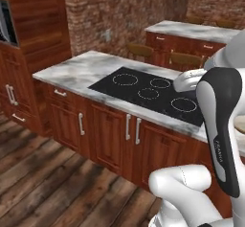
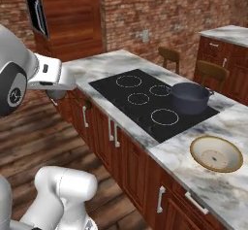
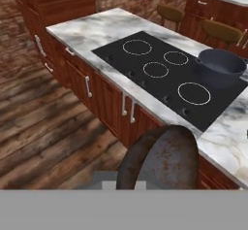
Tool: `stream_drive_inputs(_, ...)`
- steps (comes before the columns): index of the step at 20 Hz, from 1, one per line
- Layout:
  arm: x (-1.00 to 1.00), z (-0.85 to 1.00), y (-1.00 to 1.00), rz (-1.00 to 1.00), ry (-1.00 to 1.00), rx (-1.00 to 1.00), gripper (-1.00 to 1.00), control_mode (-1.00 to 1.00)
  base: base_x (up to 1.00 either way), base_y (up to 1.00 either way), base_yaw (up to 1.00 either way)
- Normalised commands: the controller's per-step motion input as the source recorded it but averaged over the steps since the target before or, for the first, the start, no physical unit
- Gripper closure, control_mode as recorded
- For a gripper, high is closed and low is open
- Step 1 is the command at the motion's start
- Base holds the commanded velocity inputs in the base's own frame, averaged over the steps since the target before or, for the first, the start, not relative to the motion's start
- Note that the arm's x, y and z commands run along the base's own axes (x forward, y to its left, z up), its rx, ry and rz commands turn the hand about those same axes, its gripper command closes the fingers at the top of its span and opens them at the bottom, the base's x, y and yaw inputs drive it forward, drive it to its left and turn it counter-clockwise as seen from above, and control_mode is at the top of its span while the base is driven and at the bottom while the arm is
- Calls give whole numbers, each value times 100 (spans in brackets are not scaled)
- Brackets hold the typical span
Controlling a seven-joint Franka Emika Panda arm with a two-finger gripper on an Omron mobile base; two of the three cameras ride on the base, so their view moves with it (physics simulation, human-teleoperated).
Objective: Open the cabinet and move the ladle to the pot. Then close the cabinet.
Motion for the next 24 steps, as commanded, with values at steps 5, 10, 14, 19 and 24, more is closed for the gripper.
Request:
stream_drive_inputs(5, 0, 0, 0, 0, 0, 0, 100, 100, 38, 43, -36)
stream_drive_inputs(10, 0, 0, 0, 0, 0, 0, 100, 100, 34, 45, -36)
stream_drive_inputs(14, 0, 0, 0, 0, 0, 0, 100, 100, 34, 38, -35)
stream_drive_inputs(19, 0, 0, 0, 0, 0, 0, 100, 100, 42, 30, -36)
stream_drive_inputs(24, 0, 0, 0, 0, 0, 0, 100, 100, 49, 23, -36)
